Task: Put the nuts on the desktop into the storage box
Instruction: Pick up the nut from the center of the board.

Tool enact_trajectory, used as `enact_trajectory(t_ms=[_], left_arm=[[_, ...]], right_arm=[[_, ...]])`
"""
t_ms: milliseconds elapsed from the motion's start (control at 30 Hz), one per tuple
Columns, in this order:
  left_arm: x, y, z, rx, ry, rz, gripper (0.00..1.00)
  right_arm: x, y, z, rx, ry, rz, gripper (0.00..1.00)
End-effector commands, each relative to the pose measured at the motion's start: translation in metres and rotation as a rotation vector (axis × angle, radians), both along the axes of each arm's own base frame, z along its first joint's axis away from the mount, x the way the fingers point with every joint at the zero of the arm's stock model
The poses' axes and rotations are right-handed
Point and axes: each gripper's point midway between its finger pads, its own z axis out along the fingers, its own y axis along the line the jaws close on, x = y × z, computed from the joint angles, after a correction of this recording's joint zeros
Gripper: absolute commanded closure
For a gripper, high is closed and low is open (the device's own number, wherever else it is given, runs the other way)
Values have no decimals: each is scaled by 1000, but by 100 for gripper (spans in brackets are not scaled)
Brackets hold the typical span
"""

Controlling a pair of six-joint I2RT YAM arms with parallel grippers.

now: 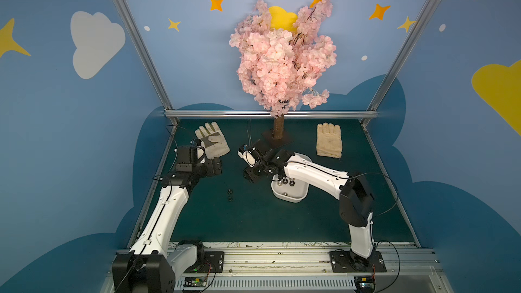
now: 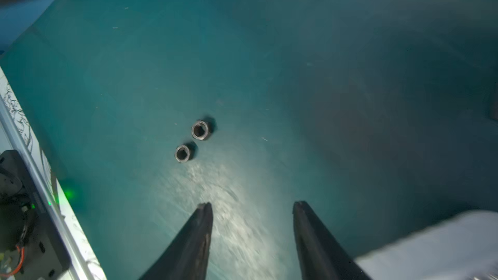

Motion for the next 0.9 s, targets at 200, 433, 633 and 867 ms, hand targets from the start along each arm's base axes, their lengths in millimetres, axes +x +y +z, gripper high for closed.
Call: enact_trajectory(t_ms=[200, 433, 633, 867], left_arm=[[-2, 5, 7, 16, -34, 23, 0], [-2, 4, 8, 15, -38, 21, 0], [-2, 4, 8, 12, -39, 18, 0], [-3, 5, 10, 15, -44, 22, 0]], right_arm=[[-25, 62, -63, -32, 78, 105, 38], [-36, 69, -96, -123, 63, 149, 38], [-31, 66, -111, -176, 48, 134, 38], [-26, 64, -129, -223, 50, 107, 45]])
